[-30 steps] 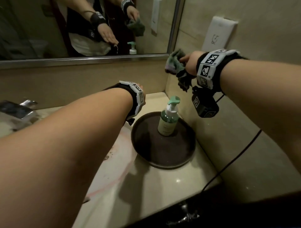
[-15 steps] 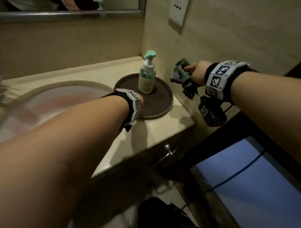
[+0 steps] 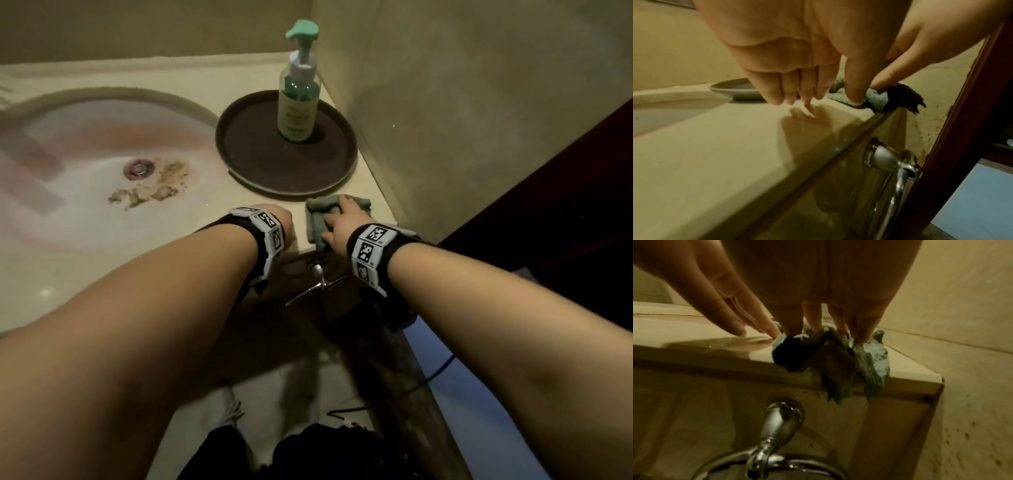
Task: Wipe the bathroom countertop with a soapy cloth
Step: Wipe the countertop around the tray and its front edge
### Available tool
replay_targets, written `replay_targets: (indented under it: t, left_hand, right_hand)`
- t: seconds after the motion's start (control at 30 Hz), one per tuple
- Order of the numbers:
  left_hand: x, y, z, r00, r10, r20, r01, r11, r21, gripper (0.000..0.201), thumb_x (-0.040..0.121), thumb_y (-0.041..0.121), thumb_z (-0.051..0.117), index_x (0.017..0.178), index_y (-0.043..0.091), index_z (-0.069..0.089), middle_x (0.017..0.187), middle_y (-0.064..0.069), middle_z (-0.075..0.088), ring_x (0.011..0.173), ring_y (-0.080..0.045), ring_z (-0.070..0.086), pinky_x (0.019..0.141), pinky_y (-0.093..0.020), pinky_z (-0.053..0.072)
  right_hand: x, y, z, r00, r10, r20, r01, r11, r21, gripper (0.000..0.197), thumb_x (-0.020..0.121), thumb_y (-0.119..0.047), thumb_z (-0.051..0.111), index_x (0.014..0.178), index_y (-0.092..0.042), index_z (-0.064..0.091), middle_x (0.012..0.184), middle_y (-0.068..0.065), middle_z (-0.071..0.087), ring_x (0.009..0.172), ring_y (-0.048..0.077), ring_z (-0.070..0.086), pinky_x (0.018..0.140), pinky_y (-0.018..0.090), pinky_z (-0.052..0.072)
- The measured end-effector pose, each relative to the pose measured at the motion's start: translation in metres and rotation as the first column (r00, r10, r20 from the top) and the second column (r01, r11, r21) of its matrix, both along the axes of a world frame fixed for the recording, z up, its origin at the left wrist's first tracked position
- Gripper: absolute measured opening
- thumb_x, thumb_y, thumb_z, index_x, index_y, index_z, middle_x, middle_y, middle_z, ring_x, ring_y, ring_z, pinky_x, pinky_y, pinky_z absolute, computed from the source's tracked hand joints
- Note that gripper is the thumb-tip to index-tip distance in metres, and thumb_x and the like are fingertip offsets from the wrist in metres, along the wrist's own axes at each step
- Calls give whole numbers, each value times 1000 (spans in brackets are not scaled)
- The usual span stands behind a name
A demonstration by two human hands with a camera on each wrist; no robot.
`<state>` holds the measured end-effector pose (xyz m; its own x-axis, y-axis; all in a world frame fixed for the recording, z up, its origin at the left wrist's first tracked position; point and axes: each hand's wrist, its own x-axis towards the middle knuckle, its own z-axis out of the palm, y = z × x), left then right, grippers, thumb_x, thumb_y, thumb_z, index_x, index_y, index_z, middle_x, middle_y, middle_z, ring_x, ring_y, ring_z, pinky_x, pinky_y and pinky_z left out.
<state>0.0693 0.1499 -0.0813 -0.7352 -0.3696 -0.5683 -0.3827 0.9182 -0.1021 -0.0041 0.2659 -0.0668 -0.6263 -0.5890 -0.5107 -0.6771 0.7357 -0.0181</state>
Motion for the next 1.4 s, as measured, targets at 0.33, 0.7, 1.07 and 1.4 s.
replay_targets:
  t: [0.33, 0.7, 1.07, 1.4]
  left_hand:
    - [-3, 29, -35, 984, 170, -56, -166, 984, 61, 91, 88, 52, 52, 152, 11, 2, 161, -1, -5, 149, -29, -3, 119, -44, 10]
    - [-8, 21, -11, 991, 61, 118, -69, 996, 61, 100, 85, 19, 67, 153, 14, -5, 161, -2, -13, 149, -27, 4, 116, -44, 29]
    - [-11, 18, -13, 989, 53, 140, -60, 997, 43, 111, 77, 30, 77, 153, 13, -4, 161, -4, -10, 148, -29, 9, 116, -45, 30]
    - [-8, 20, -17, 995, 17, 100, -15, 1000, -18, 107, 79, 29, 74, 153, 12, -2, 161, -4, -6, 147, -30, 15, 113, -45, 33]
  right_hand:
    - [-9, 20, -41, 997, 36, 70, -35, 999, -21, 56, 101, -38, 25, 151, -30, 1, 159, 8, -16, 147, 30, -11, 120, 41, 1]
    - [-60, 25, -45, 996, -83, 23, 84, 996, -41, 56, 99, -41, 25, 151, -32, 4, 160, 7, -12, 148, 29, -7, 120, 39, 0]
    - [-66, 7, -45, 998, -49, -39, 48, 998, -37, 57, 99, -41, 26, 151, -28, 8, 160, 8, -12, 148, 29, -8, 120, 41, -1]
    - [-26, 47, -50, 999, 45, -5, -45, 997, -68, 57, 99, -41, 25, 151, -28, 5, 159, 10, -16, 147, 30, -15, 120, 42, -4]
